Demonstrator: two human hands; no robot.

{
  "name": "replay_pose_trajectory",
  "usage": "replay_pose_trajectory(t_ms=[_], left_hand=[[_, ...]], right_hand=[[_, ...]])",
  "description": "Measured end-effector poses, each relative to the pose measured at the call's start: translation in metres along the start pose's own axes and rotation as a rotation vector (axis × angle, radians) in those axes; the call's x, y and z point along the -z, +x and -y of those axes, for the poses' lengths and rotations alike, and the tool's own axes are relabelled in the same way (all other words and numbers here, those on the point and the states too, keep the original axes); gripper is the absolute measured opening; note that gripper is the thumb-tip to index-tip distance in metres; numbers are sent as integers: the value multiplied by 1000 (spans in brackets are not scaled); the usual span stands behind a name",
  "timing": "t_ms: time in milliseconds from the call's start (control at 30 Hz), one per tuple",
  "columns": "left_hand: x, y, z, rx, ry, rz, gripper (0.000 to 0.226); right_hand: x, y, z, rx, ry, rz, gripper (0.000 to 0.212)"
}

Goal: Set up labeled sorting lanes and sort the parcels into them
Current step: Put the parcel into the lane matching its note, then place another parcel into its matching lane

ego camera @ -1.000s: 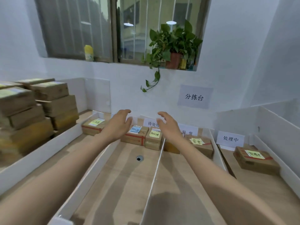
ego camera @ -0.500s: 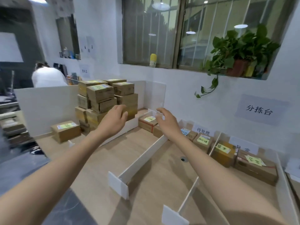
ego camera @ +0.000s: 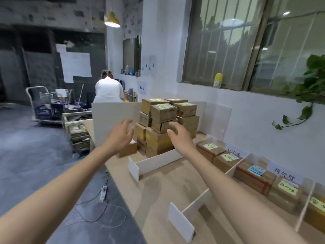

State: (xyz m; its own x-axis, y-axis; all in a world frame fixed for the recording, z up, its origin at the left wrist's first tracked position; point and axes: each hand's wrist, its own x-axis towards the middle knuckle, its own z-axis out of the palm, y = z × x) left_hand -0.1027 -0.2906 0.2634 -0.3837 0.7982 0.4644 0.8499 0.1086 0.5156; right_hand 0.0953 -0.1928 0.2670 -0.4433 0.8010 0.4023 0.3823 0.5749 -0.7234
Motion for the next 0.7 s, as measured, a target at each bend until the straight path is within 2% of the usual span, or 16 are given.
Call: replay_pose_trajectory(t_ms=[400, 700], left_hand=[[64, 31, 151, 68, 99, -19, 45], [74, 58, 216, 93, 139, -13, 45]], right_hand=[[-154, 63, 63, 44, 101, 87, 41], [-222, 100, 74, 23, 160, 142, 43]])
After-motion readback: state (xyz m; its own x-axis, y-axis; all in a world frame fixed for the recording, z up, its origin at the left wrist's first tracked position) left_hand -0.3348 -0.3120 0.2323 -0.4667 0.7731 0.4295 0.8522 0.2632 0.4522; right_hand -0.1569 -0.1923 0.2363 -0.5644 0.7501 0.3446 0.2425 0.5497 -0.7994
